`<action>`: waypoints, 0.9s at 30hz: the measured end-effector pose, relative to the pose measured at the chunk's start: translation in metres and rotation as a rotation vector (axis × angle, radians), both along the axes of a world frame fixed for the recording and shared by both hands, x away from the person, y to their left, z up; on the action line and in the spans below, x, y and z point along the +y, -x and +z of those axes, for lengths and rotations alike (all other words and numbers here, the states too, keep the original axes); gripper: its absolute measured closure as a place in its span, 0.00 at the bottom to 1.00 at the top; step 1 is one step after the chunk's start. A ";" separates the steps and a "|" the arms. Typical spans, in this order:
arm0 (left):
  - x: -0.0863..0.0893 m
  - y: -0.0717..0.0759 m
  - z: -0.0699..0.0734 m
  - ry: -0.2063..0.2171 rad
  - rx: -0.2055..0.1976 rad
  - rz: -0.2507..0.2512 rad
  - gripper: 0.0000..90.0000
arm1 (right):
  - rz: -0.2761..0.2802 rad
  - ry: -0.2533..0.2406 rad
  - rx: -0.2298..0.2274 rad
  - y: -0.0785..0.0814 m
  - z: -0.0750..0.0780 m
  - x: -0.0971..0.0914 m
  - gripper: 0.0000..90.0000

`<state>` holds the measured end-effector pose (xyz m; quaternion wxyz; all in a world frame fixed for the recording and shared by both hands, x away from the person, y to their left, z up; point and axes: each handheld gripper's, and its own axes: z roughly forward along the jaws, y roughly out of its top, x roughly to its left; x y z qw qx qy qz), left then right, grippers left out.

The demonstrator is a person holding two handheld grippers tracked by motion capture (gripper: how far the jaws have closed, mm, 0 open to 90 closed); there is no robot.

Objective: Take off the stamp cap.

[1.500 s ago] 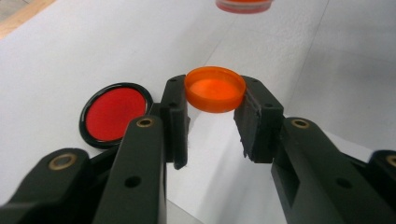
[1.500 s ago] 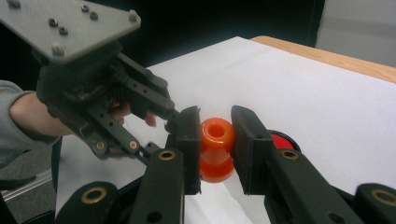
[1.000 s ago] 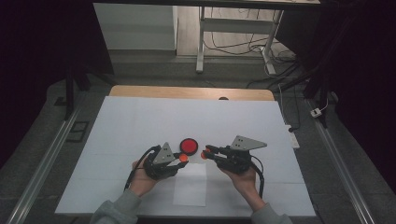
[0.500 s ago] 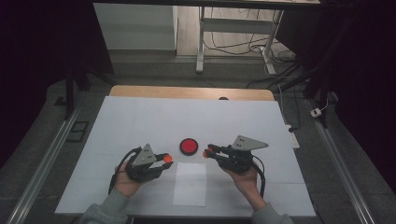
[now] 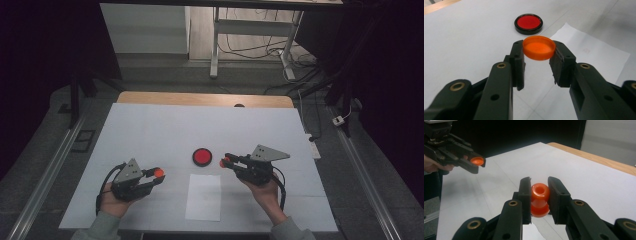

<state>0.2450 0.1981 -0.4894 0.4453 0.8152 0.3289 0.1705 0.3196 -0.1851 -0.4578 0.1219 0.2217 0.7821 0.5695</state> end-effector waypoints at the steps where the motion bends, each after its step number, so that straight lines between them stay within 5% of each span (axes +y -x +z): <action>1: 0.002 0.002 0.000 0.001 0.000 0.006 0.73 | 0.001 -0.002 0.000 0.000 0.000 0.000 0.82; 14: 0.025 0.013 -0.006 0.008 0.016 0.064 0.73 | -0.004 -0.005 0.006 -0.001 0.001 -0.001 0.82; 27: 0.028 0.012 -0.012 0.004 0.031 0.068 0.73 | -0.009 -0.013 0.012 -0.003 0.002 -0.003 0.82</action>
